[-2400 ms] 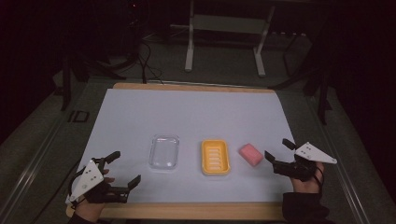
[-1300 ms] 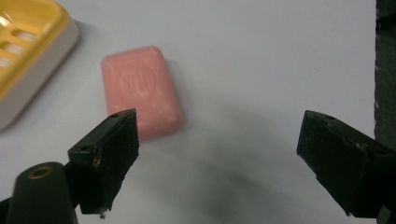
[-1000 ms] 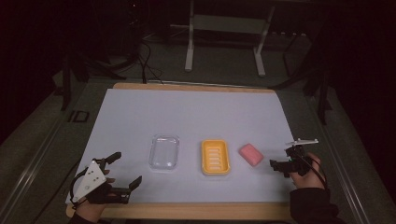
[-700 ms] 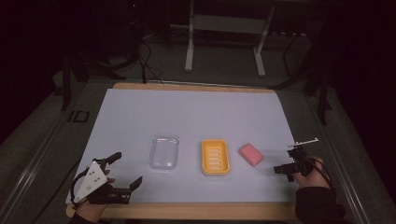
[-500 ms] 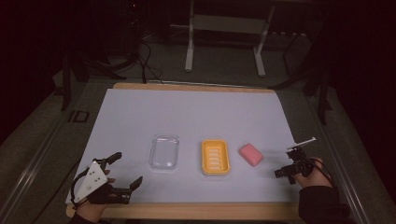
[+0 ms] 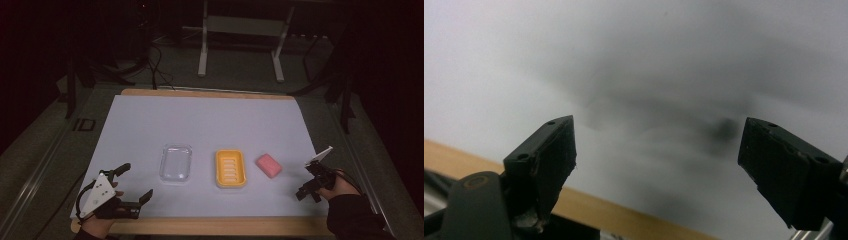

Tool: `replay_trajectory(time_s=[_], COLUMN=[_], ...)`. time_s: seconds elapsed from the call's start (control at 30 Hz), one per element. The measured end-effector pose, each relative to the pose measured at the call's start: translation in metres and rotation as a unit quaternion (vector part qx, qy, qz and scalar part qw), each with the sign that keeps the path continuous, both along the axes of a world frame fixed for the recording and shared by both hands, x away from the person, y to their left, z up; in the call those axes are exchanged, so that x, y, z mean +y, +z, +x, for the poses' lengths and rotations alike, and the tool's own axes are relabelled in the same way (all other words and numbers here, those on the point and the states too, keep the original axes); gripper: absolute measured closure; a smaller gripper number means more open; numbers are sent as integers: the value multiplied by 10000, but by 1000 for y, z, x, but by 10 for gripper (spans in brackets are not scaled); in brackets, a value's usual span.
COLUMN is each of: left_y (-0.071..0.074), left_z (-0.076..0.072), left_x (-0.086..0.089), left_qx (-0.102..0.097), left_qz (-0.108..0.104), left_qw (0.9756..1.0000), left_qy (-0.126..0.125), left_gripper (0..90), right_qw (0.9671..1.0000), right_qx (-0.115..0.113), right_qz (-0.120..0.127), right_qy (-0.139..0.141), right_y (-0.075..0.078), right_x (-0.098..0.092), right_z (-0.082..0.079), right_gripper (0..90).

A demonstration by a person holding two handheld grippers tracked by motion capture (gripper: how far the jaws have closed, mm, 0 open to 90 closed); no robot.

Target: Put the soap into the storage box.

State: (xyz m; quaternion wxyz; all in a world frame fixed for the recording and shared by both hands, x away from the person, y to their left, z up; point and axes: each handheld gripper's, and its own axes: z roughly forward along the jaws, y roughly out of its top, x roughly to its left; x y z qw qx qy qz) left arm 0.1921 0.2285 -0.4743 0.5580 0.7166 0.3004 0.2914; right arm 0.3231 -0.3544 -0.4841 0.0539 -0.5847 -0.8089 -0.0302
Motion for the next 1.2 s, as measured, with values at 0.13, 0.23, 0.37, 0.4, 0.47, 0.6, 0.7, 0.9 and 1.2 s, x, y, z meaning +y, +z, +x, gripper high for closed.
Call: replay_trajectory(time_s=[0.13,0.23,0.37,0.4,0.47,0.6,0.7,0.9,1.2], left_y=[0,0,0,0,0,0,0,0,0], left_z=[0,0,0,0,0,0,0,0,0], left_x=[0,-1,0,0,0,-1,0,-1,-1], left_qx=[-1,-2,0,2,4,7,5,10,19], left_qz=[21,26,14,14,29,26,32,25,16], left_qw=[10000,10000,10000,10000,10000,10000,10000,10000,10000], left_qy=[-5,-11,1,1,-7,-14,-13,-28,-66], left_gripper=[2,2,2,2,2,2,2,2,2], right_qw=[9996,9987,9975,9970,9960,9925,9898,9829,9746], right_qx=[234,362,495,550,588,619,571,591,481], right_qz=[-17,-66,-62,-76,-118,-219,-222,-293,-332], right_qy=[154,351,504,546,665,1028,1286,1717,2161], right_y=[1,1,2,1,2,4,7,9,11], right_x=[2,5,6,7,8,12,16,24,36], right_z=[-1,-3,-3,-3,-4,-7,-8,-10,-9], right_gripper=[155,155,155,154,154,153,154,141,107])
